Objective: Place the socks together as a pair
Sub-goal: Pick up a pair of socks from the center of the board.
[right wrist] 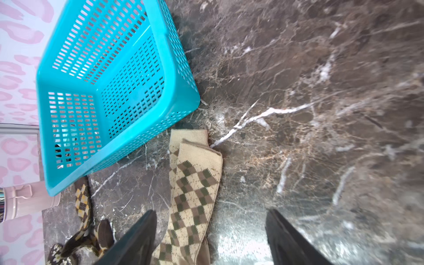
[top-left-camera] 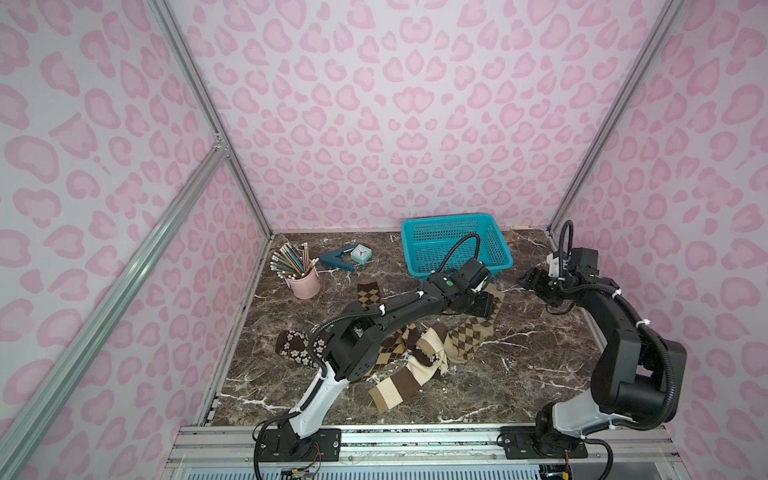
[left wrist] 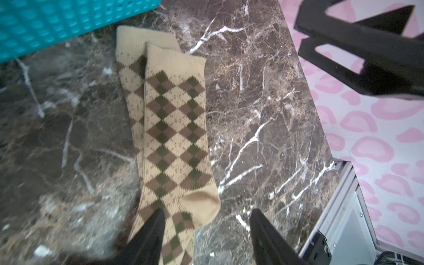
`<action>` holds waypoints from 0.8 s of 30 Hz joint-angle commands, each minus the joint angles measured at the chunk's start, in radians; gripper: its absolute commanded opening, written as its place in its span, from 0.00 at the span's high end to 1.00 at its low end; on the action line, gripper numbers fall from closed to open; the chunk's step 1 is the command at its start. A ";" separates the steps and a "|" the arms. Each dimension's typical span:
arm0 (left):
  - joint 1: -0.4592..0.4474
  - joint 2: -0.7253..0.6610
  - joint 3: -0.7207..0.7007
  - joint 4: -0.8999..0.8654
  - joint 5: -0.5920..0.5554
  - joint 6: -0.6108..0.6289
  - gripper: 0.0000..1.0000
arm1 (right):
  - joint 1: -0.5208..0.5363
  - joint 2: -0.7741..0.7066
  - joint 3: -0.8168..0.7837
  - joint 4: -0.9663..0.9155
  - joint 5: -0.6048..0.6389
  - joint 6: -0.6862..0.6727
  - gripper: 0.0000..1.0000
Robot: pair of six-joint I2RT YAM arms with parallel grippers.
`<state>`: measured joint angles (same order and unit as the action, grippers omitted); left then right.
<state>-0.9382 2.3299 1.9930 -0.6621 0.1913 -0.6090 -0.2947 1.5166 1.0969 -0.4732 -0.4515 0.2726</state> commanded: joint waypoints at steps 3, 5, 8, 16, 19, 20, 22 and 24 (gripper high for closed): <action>0.001 0.158 0.209 -0.038 -0.040 0.012 0.61 | 0.001 -0.054 -0.014 -0.003 -0.083 0.020 0.20; 0.004 0.215 0.274 -0.044 -0.054 0.000 0.65 | 0.001 -0.067 -0.023 -0.009 -0.099 0.022 0.20; 0.006 0.262 0.303 -0.018 -0.074 -0.026 0.72 | 0.000 -0.082 -0.039 -0.010 -0.104 0.025 0.20; -0.014 0.341 0.329 -0.007 -0.065 0.013 0.78 | 0.002 -0.119 -0.072 -0.018 -0.101 0.040 0.20; -0.041 0.326 0.276 -0.030 -0.042 0.079 0.79 | 0.001 -0.109 -0.071 -0.052 -0.057 0.032 0.20; -0.048 0.310 0.236 -0.018 -0.025 0.094 0.79 | 0.001 -0.103 -0.069 -0.063 -0.044 0.031 0.20; -0.057 0.259 0.116 0.032 0.013 0.121 0.80 | -0.005 -0.090 -0.063 -0.085 -0.007 0.032 0.20; -0.068 0.207 0.012 0.097 0.060 0.149 0.80 | -0.018 -0.080 -0.060 -0.101 0.024 0.039 0.20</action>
<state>-0.9989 2.5725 2.0937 -0.5812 0.1791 -0.5259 -0.3035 1.4273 1.0256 -0.5365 -0.4881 0.3134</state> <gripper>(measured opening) 0.197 0.797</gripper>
